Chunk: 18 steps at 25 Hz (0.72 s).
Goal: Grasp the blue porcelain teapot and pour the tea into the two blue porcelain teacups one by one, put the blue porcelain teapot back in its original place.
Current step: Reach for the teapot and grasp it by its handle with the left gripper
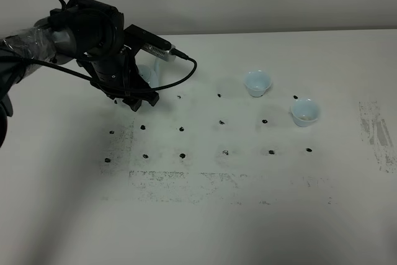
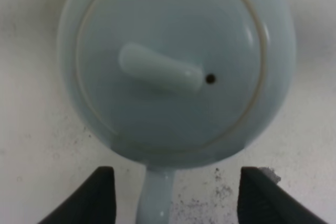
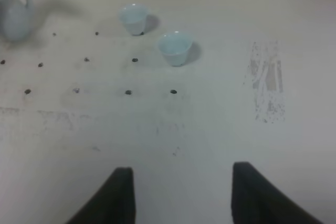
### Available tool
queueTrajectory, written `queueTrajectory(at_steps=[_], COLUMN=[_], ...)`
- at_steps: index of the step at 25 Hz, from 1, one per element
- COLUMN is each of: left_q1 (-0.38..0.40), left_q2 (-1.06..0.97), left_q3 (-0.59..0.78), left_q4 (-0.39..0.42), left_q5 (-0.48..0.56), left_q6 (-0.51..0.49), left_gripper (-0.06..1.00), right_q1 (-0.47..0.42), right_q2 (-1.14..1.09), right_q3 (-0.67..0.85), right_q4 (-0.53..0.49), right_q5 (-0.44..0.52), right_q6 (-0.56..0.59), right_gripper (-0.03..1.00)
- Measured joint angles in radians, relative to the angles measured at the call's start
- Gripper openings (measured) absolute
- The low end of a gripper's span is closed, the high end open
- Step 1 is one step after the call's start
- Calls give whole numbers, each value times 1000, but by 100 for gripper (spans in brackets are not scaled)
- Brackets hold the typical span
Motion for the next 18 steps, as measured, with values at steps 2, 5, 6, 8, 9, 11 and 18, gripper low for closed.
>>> queueTrajectory(at_steps=[2, 5, 6, 8, 9, 11, 18], left_q1=[0, 0, 0, 0, 0, 0, 0], left_q2=[0, 0, 0, 0, 0, 0, 0], left_q3=[0, 0, 0, 0, 0, 0, 0], left_q4=[0, 0, 0, 0, 0, 1, 1], left_q5=[0, -8, -12, -18, -23, -34, -47], left_q6=[-1, -1, -2, -2, -2, -2, -2], left_gripper=[53, 53, 53, 53, 53, 53, 53], right_q1=[0, 0, 0, 0, 0, 0, 0], right_q2=[0, 0, 0, 0, 0, 0, 0], right_q3=[0, 0, 0, 0, 0, 0, 0], right_q4=[0, 0, 0, 0, 0, 0, 0], right_q5=[0, 0, 0, 0, 0, 0, 0], right_q6=[0, 0, 0, 0, 0, 0, 0], right_gripper=[45, 45, 45, 45, 45, 45, 45])
